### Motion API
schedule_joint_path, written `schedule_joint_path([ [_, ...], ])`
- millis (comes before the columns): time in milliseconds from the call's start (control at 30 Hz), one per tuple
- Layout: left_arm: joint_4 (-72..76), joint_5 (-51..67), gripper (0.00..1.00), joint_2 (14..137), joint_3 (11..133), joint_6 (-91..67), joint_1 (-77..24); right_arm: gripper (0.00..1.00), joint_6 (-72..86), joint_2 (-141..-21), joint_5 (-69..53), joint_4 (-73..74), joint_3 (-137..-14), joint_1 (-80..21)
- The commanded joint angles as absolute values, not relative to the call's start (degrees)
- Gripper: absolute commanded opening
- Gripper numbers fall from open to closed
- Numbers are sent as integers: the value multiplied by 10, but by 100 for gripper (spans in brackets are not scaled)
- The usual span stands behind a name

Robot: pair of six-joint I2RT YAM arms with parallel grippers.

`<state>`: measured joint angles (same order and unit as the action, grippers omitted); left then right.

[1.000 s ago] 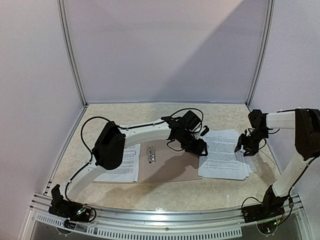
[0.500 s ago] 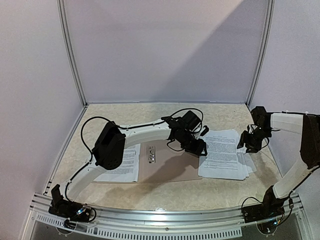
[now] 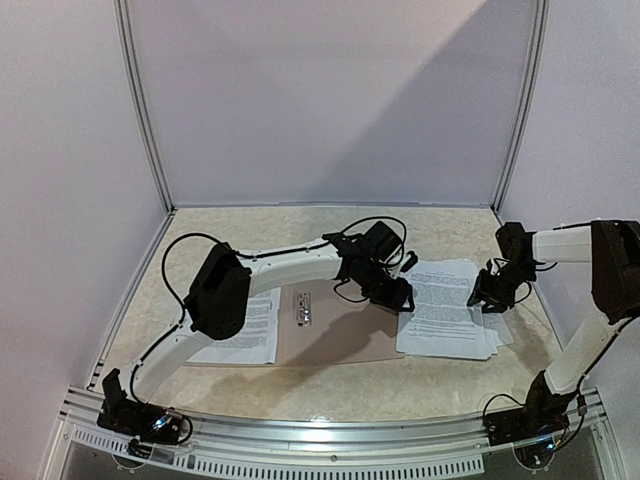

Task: Put the files into the folder
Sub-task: Pick up the file from the center of the board.

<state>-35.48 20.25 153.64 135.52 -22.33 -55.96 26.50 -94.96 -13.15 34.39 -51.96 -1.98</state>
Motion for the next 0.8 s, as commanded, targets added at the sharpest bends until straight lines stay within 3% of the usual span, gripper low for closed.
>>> schedule_joint_path([
  [0, -383, 185, 50, 1555, 1345, -217, -564, 43, 262, -962, -138, 331, -512, -23],
  [367, -381, 185, 50, 1559, 1350, -219, -564, 39, 272, -899, -184, 322, -514, -23],
  [467, -381, 185, 50, 1560, 1351, -219, -564, 35, 274, -901, -206, 307, -509, -23],
  [767, -381, 185, 50, 1560, 1351, -220, -564, 36, 286, -933, -208, 288, -498, -24],
])
